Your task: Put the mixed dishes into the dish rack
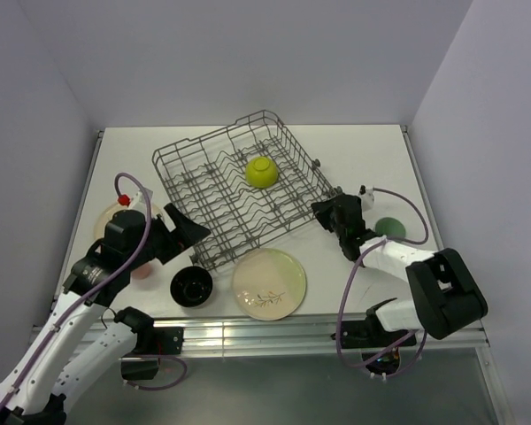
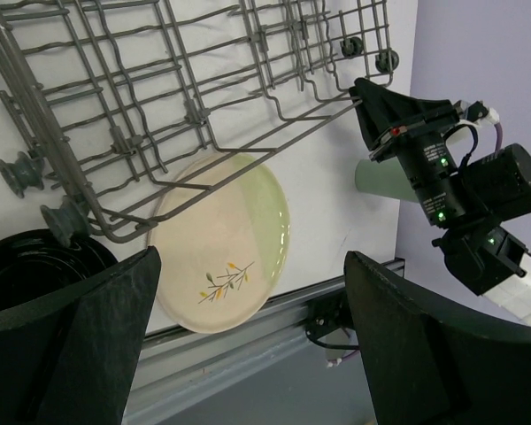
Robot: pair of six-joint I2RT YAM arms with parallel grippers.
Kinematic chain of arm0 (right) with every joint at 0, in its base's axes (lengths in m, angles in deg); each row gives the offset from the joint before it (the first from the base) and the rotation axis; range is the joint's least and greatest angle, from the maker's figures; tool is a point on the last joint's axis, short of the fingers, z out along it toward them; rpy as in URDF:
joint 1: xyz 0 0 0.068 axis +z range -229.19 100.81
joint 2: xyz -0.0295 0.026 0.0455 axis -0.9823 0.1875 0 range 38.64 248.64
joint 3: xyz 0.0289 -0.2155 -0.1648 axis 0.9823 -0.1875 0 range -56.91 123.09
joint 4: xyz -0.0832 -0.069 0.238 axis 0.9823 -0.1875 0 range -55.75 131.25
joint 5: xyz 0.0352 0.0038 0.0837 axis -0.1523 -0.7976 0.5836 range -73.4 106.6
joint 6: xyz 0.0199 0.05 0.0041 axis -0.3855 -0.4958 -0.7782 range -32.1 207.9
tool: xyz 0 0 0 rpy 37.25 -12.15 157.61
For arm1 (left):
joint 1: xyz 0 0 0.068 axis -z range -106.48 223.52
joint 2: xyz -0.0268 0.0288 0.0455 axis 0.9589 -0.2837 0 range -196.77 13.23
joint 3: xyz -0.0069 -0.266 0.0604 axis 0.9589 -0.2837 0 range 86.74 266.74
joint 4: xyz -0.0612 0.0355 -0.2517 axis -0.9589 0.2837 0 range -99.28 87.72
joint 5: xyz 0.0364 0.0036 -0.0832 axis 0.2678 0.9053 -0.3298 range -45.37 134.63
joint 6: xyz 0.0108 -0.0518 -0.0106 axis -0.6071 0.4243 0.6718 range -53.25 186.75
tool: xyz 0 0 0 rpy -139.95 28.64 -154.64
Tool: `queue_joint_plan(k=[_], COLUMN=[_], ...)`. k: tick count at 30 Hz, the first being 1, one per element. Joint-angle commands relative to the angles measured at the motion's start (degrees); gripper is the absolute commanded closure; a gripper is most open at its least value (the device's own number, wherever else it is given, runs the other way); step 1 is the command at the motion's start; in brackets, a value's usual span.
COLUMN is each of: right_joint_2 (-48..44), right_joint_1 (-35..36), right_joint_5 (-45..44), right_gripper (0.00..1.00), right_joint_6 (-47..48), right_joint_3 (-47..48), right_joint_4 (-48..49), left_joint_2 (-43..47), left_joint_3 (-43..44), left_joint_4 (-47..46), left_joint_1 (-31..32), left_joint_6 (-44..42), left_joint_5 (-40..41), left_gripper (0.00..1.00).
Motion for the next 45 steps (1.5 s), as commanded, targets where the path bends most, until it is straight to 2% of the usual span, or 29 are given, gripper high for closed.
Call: queue_joint_plan(k=[1, 10, 14, 23, 26, 28, 32, 34, 40, 45], right_joint_2=[-2.05, -0.47, -0.72, -6.87, -8.28, -8.55, -9.43, -9.51, -10.22, -10.74], right_joint_1=[4.86, 14.35, 16.02, 16.03, 16.03, 15.85, 15.68, 15.59, 15.41, 15.24], right_joint_5=[2.05, -2.00, -3.31, -6.56, -7.18, -7.36, -7.62, -7.62, -7.53, -7.18], right_gripper=[1.00, 1.00, 1.00, 0.98, 1.00, 1.00, 1.00, 1.00, 1.00, 1.00], right_joint_6=[-0.30, -4.69, -6.18, -3.73, -3.81, -3.90, -4.34, -4.34, -4.34, -4.34], right_joint_3=[-0.29, -0.72, -2.22, -6.08, -7.67, -8.37, -9.16, -8.99, -9.07, -10.04], right_joint_4=[1.66, 2.08, 2.44, -0.19, -0.11, -0.11, 0.50, 0.42, 1.38, 2.44], left_joint_2=[1.18, 1.53, -0.49, -2.77, -4.27, -5.67, -8.13, -9.45, -10.16, -12.35], left_joint_3=[0.16, 2.89, 3.33, 2.45, 2.36, 2.88, 4.90, 5.52, 2.45, 0.35], left_joint_4=[-0.51, 4.67, 7.92, 6.78, 7.40, 7.57, 11.00, 13.36, 14.35, 14.79], left_joint_1=[0.24, 0.24, 0.15, 0.15, 0.15, 0.24, 0.24, 0.24, 0.24, 0.94], left_joint_6=[-0.20, -0.72, -0.29, -1.69, -1.34, -1.43, 0.50, 1.56, 5.16, 8.85], left_joint_5=[1.29, 6.55, 9.98, 13.50, 18.14, 18.87, 22.47, 23.96, 25.72, 27.48], left_gripper=[0.08, 0.08, 0.09, 0.11, 0.18, 0.29, 0.42, 0.43, 0.37, 0.43])
